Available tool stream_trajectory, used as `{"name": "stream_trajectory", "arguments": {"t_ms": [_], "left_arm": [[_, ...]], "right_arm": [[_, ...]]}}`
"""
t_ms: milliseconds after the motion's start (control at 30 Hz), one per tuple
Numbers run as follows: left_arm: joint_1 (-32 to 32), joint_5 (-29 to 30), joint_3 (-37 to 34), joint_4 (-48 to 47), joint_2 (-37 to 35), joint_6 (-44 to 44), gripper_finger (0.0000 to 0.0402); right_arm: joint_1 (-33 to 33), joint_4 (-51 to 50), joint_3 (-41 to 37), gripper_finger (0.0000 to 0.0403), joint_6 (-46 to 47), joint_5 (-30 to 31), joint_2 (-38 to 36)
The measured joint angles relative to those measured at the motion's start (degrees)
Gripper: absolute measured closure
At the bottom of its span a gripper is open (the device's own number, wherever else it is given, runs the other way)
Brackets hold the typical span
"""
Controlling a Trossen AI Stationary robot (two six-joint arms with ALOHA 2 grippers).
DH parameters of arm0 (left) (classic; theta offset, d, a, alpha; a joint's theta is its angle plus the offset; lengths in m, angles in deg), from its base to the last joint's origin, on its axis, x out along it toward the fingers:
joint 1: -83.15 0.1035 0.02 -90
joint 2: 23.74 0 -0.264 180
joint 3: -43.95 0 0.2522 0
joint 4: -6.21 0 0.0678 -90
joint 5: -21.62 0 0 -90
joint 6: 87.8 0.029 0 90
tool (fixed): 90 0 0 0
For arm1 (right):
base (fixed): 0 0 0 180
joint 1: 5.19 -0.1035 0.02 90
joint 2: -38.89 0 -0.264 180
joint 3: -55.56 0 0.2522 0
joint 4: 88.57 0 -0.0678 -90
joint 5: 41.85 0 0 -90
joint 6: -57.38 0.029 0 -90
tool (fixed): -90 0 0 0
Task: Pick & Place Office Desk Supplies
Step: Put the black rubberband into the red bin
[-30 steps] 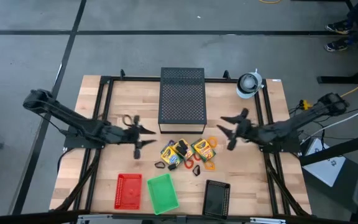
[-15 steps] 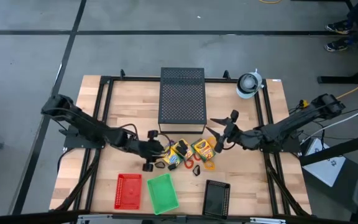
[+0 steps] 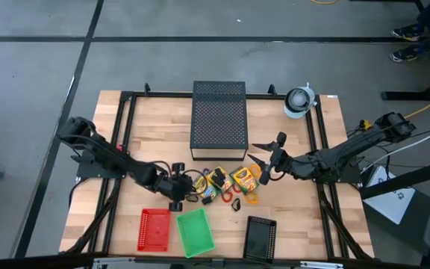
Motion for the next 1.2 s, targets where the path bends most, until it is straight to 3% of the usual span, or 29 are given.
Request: {"name": "stream_trajectory", "arguments": {"t_ms": [400,633,933,1067,1200], "left_arm": [[0.1,-1.7,0.0,1.9,1.9,-4.2,0.0258],[0.5,-2.5,0.0,3.0,7.0,-5.4,0.0258],[1.9,-3.9,0.1,5.7,8.8,-3.9,0.0260],[1.9,-4.5,0.0,5.2,8.0,-0.8,0.0288],[2.3,-4.3,0.0,4.2,7.1,-0.1,0.0353]], "right_arm": [[0.0,0.1,0.0,0.0207,-0.2,-0.4,0.0],[0.0,0.0,0.0,0.0207,-0.1,-2.0,0.0],[0.0,0.0,-0.1,0.0207,-0.1,-1.5,0.0],[0.0,0.0,-0.1,0.0207,-0.2,-1.4,0.0],[0.0,0.0,-0.1,0.0207,-0.2,-1.4,0.0]]}}
